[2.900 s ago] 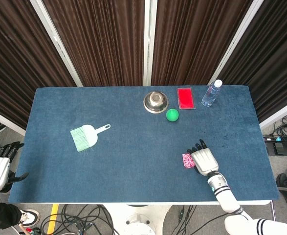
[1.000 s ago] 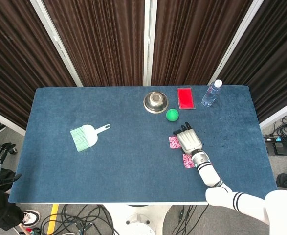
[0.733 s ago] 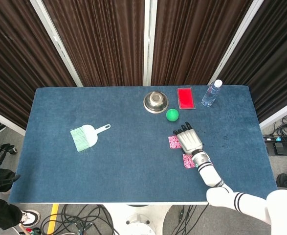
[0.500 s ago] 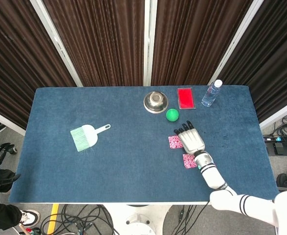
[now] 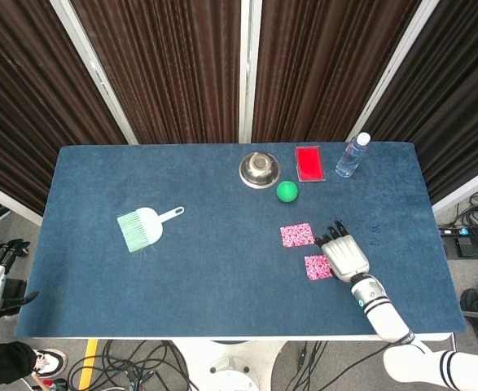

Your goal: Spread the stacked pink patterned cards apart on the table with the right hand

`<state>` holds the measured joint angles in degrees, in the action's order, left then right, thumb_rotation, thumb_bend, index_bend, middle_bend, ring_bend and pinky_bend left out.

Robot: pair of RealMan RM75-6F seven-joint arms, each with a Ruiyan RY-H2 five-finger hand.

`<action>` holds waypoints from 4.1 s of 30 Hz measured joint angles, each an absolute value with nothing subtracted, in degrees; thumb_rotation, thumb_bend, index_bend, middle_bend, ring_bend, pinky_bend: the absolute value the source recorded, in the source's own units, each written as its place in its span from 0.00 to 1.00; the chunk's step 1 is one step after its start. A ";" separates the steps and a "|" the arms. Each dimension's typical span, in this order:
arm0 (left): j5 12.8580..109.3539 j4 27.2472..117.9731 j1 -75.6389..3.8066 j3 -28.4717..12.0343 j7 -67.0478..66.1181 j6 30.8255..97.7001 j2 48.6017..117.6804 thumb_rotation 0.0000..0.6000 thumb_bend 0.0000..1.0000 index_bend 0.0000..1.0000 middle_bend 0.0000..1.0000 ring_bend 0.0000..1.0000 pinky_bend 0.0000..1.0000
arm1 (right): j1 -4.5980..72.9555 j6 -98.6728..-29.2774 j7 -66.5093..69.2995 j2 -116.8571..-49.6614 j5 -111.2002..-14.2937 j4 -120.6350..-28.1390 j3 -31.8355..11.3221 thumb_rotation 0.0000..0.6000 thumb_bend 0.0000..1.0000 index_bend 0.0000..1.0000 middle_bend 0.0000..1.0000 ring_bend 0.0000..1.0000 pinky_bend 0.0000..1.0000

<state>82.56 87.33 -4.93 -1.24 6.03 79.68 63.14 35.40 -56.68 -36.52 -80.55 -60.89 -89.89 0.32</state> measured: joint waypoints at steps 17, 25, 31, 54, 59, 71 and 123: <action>82.96 86.13 -4.56 -0.84 7.48 79.85 63.38 1.00 0.00 0.20 0.13 0.11 0.24 | 33.37 -56.33 -32.08 -84.46 -64.83 -84.64 1.38 1.00 0.12 0.26 0.29 0.11 0.01; 82.76 85.60 -4.51 -0.89 8.10 79.71 63.55 1.00 0.00 0.20 0.13 0.11 0.24 | 33.57 -55.76 -32.13 -85.34 -65.21 -84.11 0.76 1.00 0.13 0.29 0.32 0.12 0.01; 82.73 85.67 -4.63 -0.86 8.17 79.35 63.64 1.00 0.00 0.20 0.13 0.11 0.24 | 33.65 -55.17 -32.76 -85.53 -64.49 -84.24 0.53 1.00 0.13 0.30 0.32 0.12 0.01; 82.89 84.99 -4.38 -0.76 9.19 79.55 63.74 1.00 0.00 0.20 0.13 0.11 0.24 | 33.19 -56.55 -34.04 -86.39 -65.01 -84.00 -0.15 1.00 0.20 0.38 0.40 0.16 0.02; 82.86 85.06 -4.37 -0.83 9.33 79.60 63.64 1.00 0.00 0.20 0.13 0.11 0.24 | 33.01 -56.98 -33.23 -86.19 -65.87 -84.27 -0.31 1.00 0.20 0.40 0.41 0.17 0.02; 82.94 85.19 -4.48 -0.88 9.11 79.52 63.65 1.00 0.00 0.20 0.13 0.11 0.24 | 33.10 -58.57 -31.69 -83.39 -65.85 -85.50 -3.25 1.00 0.20 0.41 0.42 0.17 0.02; 82.02 87.61 -4.38 -1.53 6.40 80.54 62.37 1.00 0.00 0.20 0.13 0.11 0.24 | 33.37 -59.11 -14.63 -80.70 -71.51 -75.06 -6.92 1.00 0.13 0.16 0.23 0.05 0.00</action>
<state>82.02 87.61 -4.38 -1.53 6.40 80.54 62.37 33.37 -59.11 -14.63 -80.70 -71.51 -75.06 -6.92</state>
